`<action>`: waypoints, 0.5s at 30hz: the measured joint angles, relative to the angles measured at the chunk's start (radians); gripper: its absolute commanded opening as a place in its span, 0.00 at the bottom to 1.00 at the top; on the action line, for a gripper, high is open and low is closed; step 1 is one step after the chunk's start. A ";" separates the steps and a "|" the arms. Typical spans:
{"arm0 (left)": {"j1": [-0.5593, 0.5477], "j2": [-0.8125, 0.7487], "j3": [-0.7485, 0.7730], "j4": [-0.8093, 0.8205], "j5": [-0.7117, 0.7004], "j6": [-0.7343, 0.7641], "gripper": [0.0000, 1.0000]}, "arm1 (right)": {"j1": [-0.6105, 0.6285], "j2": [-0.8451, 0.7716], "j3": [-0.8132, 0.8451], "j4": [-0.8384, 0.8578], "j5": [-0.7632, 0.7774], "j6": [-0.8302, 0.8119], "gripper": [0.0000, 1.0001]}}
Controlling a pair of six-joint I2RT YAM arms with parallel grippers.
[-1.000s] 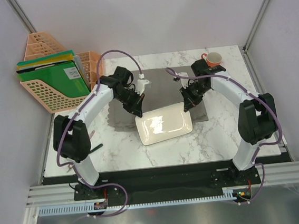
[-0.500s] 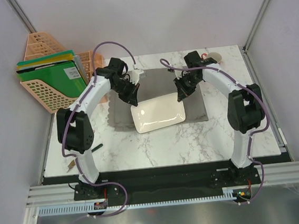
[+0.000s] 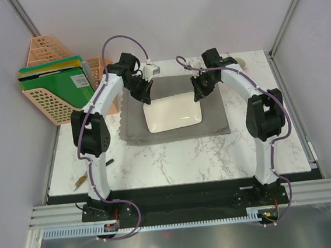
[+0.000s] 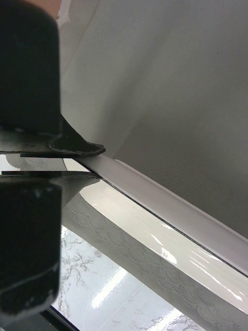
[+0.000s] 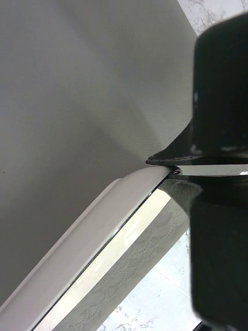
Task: Set the dinner table for one person
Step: Place the plate on the napkin.
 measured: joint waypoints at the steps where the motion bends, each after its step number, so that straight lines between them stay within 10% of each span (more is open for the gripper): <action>1: 0.003 -0.001 0.003 0.000 0.002 0.000 0.02 | 0.000 -0.001 0.005 0.001 0.002 0.003 0.00; 15: 0.032 0.000 0.063 0.020 0.006 -0.001 0.02 | 0.012 0.000 0.051 0.051 0.047 0.038 0.00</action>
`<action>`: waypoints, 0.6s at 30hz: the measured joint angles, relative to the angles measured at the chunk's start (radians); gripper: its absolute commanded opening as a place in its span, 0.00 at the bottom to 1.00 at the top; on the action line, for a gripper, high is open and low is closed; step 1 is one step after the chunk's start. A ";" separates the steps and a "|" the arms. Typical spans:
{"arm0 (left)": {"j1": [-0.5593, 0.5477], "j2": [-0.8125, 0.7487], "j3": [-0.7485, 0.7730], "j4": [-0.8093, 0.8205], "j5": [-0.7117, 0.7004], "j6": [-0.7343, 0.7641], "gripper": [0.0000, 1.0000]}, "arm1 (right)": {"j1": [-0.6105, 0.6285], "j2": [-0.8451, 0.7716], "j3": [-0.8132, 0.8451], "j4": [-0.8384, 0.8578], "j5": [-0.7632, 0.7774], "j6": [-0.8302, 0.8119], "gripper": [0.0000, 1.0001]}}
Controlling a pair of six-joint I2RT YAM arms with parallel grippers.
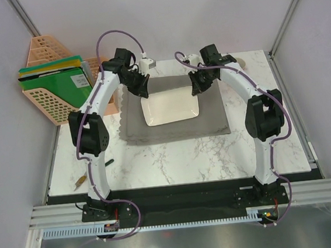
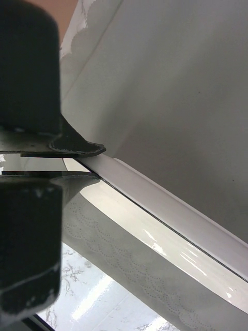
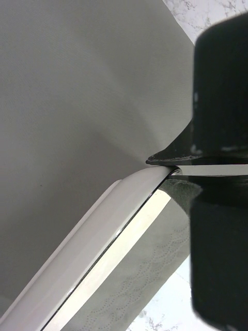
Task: Set the dinner table for one person
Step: Place the plate on the napkin.
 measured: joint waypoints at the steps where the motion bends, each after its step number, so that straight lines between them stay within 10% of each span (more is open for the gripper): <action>1: 0.002 0.003 0.004 0.000 -0.001 0.000 0.02 | 0.001 0.003 0.002 0.006 0.004 0.002 0.00; 18: 0.009 0.114 0.111 0.027 -0.014 0.000 0.02 | 0.001 0.056 -0.004 0.089 0.070 0.081 0.00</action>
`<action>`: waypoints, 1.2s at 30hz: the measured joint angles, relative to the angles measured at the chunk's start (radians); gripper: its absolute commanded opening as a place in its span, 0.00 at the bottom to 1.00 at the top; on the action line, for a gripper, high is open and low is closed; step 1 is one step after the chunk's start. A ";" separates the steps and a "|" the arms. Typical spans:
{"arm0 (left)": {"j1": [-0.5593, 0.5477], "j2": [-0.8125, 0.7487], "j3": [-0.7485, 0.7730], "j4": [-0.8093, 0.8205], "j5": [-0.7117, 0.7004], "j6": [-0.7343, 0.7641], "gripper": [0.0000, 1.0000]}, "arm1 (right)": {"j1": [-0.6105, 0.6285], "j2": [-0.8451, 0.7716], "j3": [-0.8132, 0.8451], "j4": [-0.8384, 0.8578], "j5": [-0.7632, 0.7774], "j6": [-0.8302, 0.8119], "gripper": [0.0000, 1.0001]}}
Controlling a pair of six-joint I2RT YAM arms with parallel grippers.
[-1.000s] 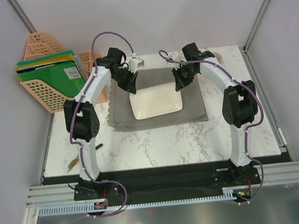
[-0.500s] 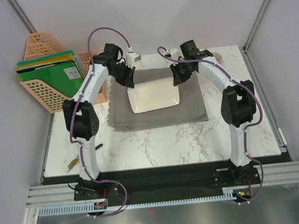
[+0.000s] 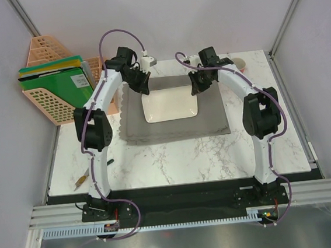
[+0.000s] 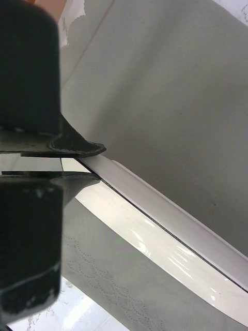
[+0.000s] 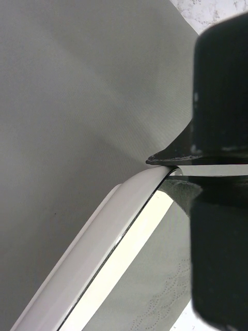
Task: Set the dinner table for one person
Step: Place the plate on the napkin.
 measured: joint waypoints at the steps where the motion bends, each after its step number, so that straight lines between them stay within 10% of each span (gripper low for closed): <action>1: 0.000 0.003 0.001 0.001 0.000 0.000 0.02 | -0.001 0.000 -0.009 0.012 0.001 0.003 0.00; 36: 0.021 0.153 -0.058 0.154 -0.012 -0.038 0.02 | -0.022 0.188 0.056 0.172 0.023 0.068 0.00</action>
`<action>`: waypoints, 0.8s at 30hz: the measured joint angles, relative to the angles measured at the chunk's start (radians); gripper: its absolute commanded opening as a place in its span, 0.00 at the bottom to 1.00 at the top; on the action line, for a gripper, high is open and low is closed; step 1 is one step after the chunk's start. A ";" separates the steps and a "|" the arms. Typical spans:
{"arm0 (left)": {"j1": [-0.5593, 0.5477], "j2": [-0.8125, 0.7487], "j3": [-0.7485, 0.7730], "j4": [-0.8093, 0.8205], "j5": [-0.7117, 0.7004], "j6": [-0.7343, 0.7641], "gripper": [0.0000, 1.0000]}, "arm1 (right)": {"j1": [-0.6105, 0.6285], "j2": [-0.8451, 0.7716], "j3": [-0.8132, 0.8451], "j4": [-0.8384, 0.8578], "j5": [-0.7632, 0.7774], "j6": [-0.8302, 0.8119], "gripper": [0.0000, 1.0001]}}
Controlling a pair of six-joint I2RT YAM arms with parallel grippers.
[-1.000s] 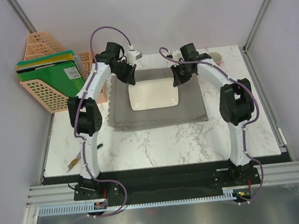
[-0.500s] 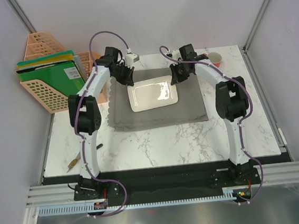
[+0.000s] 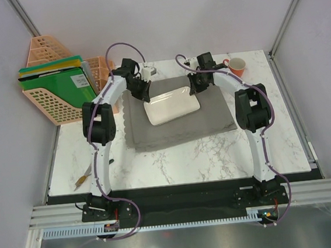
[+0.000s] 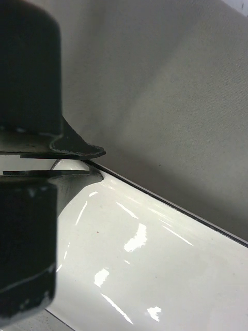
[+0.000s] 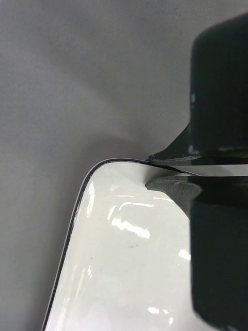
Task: Set the dinner table for one person
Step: Place the plate on the napkin.
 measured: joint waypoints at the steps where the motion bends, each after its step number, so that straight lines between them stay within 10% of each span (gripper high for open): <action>1: -0.003 0.009 0.000 -0.001 -0.001 -0.004 0.02 | 0.000 0.000 -0.006 0.005 0.007 -0.001 0.00; 24: -0.029 -0.019 0.005 -0.020 -0.003 -0.031 0.02 | 0.000 -0.053 -0.021 -0.060 0.058 -0.011 0.00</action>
